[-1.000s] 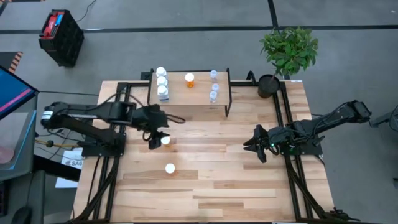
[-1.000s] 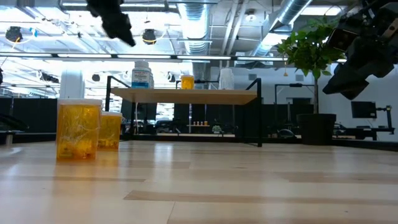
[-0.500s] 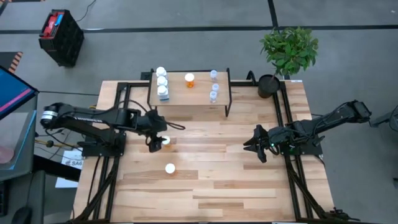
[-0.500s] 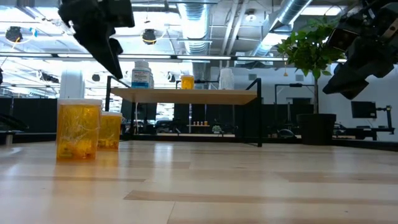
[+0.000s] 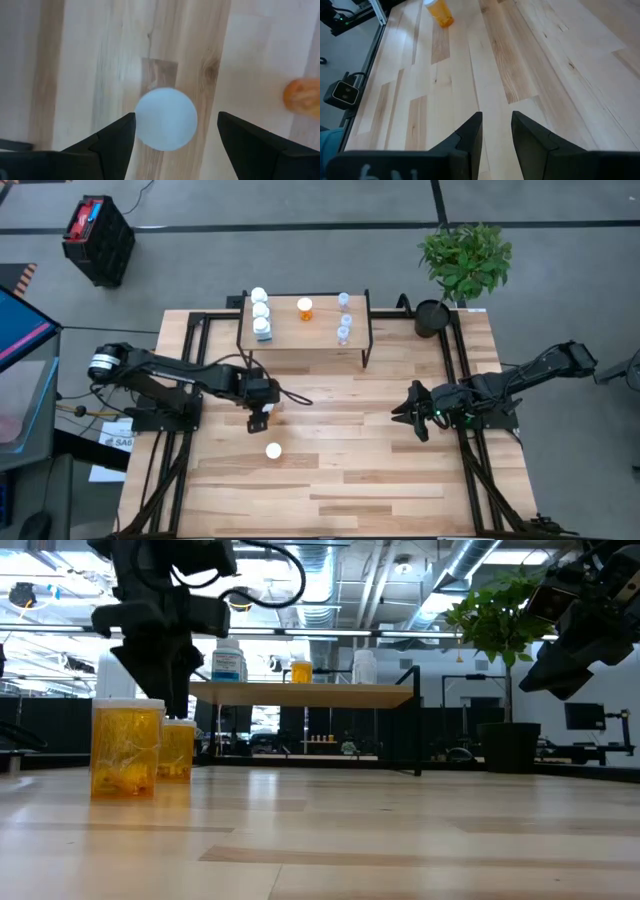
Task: Pick and place medicine bottles onto shelf by color
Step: Put the top orange pill bottle on the shelf aligned with the other orange pill bottle
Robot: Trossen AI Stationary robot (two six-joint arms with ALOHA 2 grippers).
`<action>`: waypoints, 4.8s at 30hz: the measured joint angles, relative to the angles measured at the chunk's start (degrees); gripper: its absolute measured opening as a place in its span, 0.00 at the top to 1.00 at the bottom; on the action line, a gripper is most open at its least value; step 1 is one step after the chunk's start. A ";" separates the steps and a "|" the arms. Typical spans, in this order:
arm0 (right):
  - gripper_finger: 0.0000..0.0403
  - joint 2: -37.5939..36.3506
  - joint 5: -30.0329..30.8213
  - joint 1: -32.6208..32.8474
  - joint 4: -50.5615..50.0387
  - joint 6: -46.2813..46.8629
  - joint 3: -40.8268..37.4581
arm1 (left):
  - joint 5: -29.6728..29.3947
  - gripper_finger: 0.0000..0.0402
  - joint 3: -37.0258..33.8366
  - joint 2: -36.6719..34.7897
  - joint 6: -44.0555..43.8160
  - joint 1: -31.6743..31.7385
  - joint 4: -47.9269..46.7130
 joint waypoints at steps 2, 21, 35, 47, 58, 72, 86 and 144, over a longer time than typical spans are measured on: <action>0.69 0.00 0.00 0.00 -0.04 0.00 0.00 | -0.43 0.33 0.01 1.01 0.16 0.00 0.09; 0.69 0.00 0.00 0.00 -0.07 0.00 0.00 | -2.53 0.33 0.04 1.73 1.31 0.00 0.14; 0.69 0.00 0.01 0.00 -0.57 0.00 0.00 | -2.62 0.34 0.04 7.10 1.29 0.02 0.66; 0.69 0.00 0.00 0.00 -0.74 0.00 0.00 | -1.09 0.44 0.31 10.12 1.31 0.05 1.87; 0.69 0.00 0.00 0.00 -1.11 0.00 0.00 | -0.44 0.48 2.38 10.01 1.35 0.07 1.84; 0.69 0.00 0.01 0.00 -1.39 0.00 0.00 | 2.02 0.53 4.60 9.99 2.25 0.09 -0.70; 0.69 0.02 0.04 0.00 -1.39 -0.48 0.00 | -0.50 0.53 30.25 10.57 9.40 9.93 -18.11; 0.69 0.02 0.04 0.00 -3.40 -0.46 0.00 | -3.71 0.29 77.05 40.54 23.71 29.40 -37.83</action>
